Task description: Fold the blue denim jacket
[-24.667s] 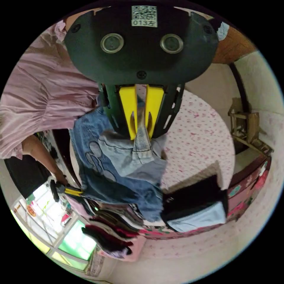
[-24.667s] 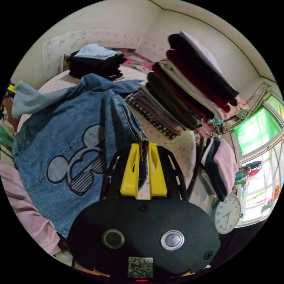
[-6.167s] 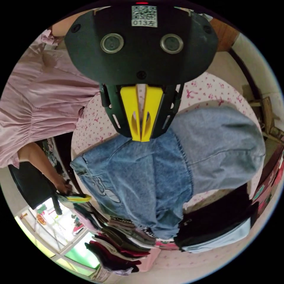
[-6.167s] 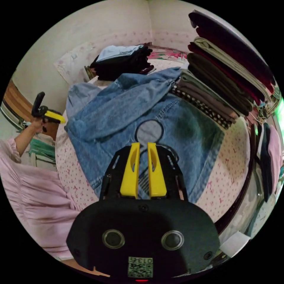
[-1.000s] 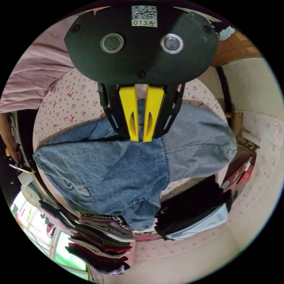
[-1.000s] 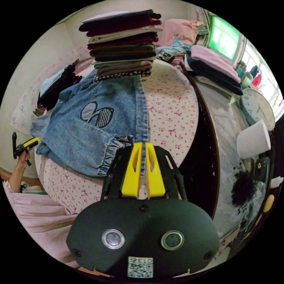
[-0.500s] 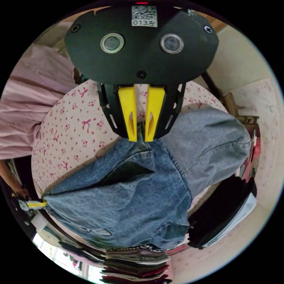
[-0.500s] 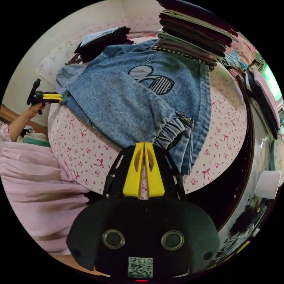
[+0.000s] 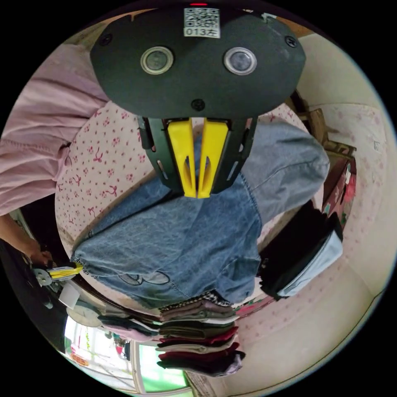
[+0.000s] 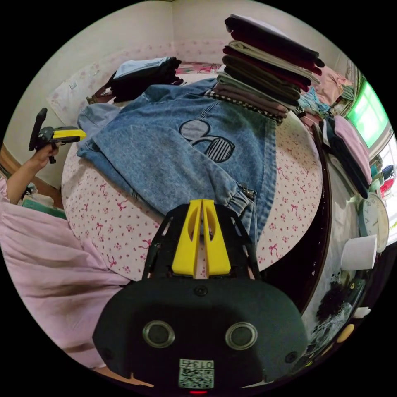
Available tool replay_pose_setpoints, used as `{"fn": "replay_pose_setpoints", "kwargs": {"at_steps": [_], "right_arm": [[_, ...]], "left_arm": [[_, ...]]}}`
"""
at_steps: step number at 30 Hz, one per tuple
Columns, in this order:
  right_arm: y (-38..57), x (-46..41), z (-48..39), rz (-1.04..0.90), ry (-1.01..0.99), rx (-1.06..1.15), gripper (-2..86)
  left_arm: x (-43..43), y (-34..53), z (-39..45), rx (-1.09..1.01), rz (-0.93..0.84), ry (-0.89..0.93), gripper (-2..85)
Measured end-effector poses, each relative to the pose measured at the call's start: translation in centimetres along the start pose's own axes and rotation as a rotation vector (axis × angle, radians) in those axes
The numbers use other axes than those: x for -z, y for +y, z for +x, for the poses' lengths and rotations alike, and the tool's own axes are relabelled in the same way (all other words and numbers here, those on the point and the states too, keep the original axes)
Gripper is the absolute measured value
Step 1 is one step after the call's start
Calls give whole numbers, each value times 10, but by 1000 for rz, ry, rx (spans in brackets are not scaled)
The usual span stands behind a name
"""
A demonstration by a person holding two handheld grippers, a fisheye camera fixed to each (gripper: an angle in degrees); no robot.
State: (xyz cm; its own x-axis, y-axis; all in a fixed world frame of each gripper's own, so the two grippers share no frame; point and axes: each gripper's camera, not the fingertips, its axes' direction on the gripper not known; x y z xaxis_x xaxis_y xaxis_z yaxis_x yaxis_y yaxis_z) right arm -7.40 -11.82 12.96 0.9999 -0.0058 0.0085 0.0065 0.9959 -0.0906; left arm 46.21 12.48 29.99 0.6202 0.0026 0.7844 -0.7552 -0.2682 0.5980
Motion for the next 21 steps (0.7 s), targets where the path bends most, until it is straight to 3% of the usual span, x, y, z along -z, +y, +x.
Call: {"fn": "replay_pose_setpoints", "kwargs": {"at_steps": [3,5,10,14,18,21], "right_arm": [[-14,-29,3,-20,84,-15,1],[-19,-46,11,-34,111,-25,2],[-33,-77,38,-136,-3,-5,2],[-36,-54,43,30,71,18,2],[-40,-99,55,-20,99,54,1],[-47,-123,77,-82,-16,42,-1]], "left_arm": [[-40,-26,19,-27,-59,-2,-2],[-80,-28,22,-52,-189,11,-3],[-72,-21,18,-13,-165,-13,-3],[-42,-23,16,42,-18,-88,-3],[-84,-39,22,-19,-139,-72,-3],[-98,-35,15,-18,-133,-39,-3]]}}
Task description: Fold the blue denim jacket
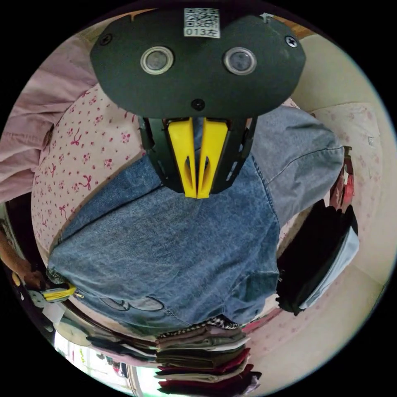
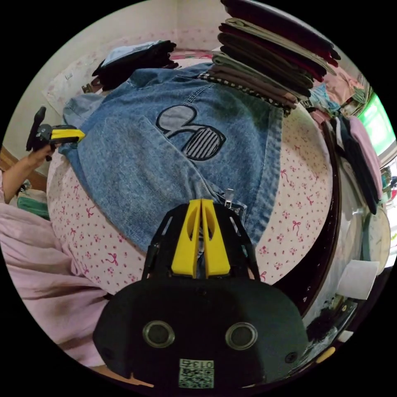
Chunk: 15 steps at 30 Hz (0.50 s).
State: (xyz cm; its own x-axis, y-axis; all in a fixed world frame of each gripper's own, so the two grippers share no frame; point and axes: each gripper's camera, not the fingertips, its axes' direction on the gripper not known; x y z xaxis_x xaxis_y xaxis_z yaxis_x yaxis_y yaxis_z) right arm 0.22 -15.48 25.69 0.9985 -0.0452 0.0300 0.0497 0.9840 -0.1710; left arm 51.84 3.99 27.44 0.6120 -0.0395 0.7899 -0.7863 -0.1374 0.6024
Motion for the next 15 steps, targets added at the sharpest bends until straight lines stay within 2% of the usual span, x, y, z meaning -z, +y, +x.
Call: {"fn": "replay_pose_setpoints", "kwargs": {"at_steps": [2,3,4,7,15], "right_arm": [[-6,3,18,-10,-80,-12,-1],[-6,12,31,51,-95,-33,-1],[-6,21,45,129,-64,-56,0],[-19,21,75,168,7,-92,0],[-157,-70,135,132,-11,-69,1]], "left_arm": [[2,2,-21,64,-12,79,-3],[5,3,-28,84,-4,91,-3],[12,6,-43,136,38,90,-3],[22,-2,-83,230,117,45,-3],[-37,-134,-127,115,61,21,-3]]}}
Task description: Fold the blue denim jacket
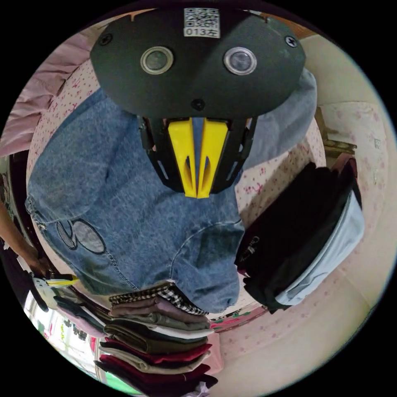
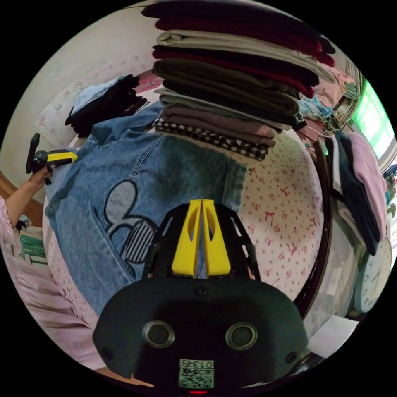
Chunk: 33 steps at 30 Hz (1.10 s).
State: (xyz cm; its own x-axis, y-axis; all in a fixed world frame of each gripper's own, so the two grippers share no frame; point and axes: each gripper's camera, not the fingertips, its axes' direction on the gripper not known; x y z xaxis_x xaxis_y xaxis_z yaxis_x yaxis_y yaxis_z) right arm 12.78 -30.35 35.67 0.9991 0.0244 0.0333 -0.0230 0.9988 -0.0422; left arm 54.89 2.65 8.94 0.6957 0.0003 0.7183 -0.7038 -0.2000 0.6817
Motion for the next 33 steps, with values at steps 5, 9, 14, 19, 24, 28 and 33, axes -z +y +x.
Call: {"fn": "replay_pose_setpoints", "kwargs": {"at_steps": [5,9,14,19,24,28,33], "right_arm": [[-41,-74,33,-163,48,9,4],[-41,-82,74,-130,-77,-68,11],[-42,-68,67,-62,-66,149,58],[-82,-92,36,-73,-59,309,108],[-113,-138,5,-207,-35,418,119],[-127,-170,-5,-329,-78,440,92],[-132,-157,-24,-364,-91,449,29]], "left_arm": [[-55,-27,-24,-35,-106,-40,-2],[-62,-17,-65,96,-103,89,0],[-19,-11,-79,78,100,16,34],[-34,-59,-89,48,71,80,127],[-69,-105,-83,-22,-24,211,99],[-90,-121,-74,-75,-101,227,19],[-63,-109,-86,-21,-26,296,5]]}}
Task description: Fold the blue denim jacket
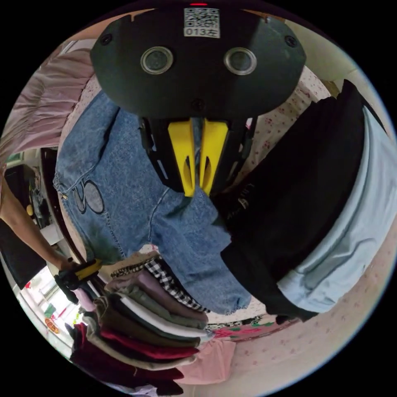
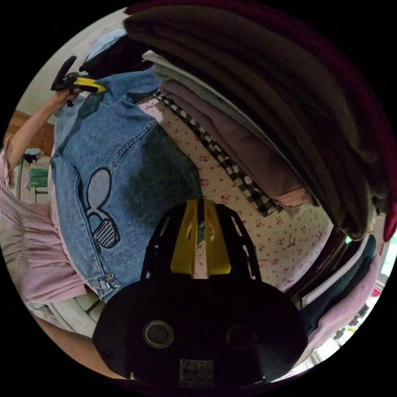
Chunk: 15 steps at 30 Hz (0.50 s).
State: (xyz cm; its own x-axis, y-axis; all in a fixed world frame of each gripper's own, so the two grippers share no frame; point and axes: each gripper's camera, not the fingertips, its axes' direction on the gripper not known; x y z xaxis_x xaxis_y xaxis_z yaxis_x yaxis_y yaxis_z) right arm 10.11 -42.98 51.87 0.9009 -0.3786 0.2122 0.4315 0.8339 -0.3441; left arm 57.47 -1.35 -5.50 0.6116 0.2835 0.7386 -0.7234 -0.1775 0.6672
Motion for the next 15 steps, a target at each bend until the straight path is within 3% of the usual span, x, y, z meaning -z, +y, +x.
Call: {"fn": "replay_pose_setpoints", "kwargs": {"at_steps": [7,15], "right_arm": [[58,58,-110,199,290,105,18],[143,48,-281,227,475,85,17]], "left_arm": [[88,71,84,-185,247,-131,4],[89,177,193,-265,171,-295,5]]}}
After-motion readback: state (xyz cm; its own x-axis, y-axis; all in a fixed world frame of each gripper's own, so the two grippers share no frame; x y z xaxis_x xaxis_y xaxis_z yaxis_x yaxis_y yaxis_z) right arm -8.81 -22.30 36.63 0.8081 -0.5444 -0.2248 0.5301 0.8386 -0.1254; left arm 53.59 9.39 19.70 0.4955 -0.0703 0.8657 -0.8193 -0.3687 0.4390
